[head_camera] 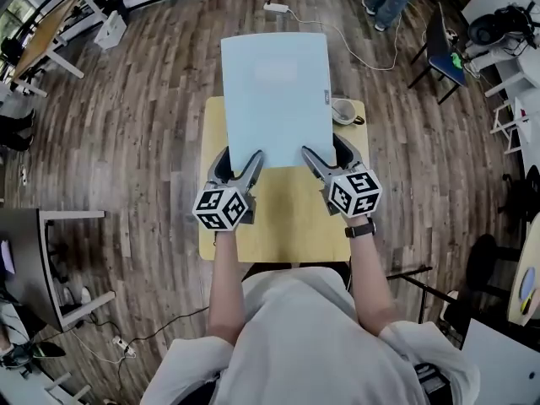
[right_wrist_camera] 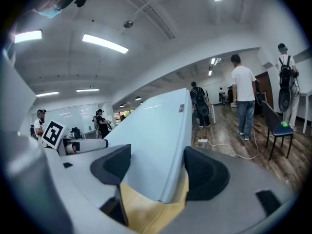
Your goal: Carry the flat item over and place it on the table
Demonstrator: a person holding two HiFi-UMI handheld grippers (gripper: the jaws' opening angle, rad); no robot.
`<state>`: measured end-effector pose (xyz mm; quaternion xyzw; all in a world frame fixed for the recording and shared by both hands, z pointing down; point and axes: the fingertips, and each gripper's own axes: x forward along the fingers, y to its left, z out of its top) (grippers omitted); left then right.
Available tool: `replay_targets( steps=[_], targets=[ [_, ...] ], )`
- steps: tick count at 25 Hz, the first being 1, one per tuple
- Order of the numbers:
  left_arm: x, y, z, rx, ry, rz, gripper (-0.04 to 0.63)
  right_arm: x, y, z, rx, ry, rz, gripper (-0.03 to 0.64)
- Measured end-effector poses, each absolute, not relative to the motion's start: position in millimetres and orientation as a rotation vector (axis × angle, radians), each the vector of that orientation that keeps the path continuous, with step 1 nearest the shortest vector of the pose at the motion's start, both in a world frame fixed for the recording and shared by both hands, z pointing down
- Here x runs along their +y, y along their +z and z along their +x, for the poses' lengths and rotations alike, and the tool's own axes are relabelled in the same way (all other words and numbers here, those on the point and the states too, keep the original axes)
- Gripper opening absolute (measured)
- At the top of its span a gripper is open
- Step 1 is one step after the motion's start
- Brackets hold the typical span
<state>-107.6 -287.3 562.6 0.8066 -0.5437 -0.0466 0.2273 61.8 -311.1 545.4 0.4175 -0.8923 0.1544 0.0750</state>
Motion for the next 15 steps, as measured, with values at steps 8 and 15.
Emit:
replay_targets(
  steps=[8,15],
  targets=[
    [-298,616,-112,-1.483,-0.063,2.122,0.367,-326,601,57,-2.611,0.612,1.209,0.329],
    [-317,652,-118,-1.465,-0.007,2.063,0.367,-348,638,51,-2.558,0.683,1.181,0.33]
  ],
)
